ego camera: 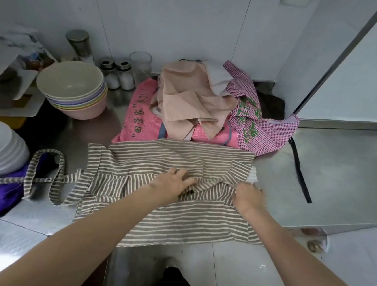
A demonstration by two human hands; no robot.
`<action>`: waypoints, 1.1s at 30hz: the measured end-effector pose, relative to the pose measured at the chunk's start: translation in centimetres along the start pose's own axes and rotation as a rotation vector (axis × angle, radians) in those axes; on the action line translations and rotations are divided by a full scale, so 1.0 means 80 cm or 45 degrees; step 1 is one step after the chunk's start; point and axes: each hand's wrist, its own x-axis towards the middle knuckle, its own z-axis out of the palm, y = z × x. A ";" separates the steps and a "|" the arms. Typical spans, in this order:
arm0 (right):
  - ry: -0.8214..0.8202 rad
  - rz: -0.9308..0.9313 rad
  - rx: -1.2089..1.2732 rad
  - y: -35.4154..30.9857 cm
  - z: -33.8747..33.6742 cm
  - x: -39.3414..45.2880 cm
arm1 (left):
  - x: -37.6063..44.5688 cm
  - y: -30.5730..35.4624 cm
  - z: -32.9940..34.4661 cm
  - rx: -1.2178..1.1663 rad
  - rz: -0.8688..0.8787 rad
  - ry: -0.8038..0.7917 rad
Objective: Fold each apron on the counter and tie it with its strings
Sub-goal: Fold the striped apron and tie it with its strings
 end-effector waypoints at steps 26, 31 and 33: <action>-0.332 -0.153 0.109 -0.033 0.011 -0.024 | 0.015 -0.006 -0.024 -0.622 0.001 0.803; -0.339 -0.107 0.283 -0.024 0.001 -0.020 | 0.014 0.007 0.004 -0.484 0.166 -0.132; -0.261 -0.052 0.588 -0.015 -0.002 -0.012 | 0.015 0.005 0.010 -0.553 0.147 -0.125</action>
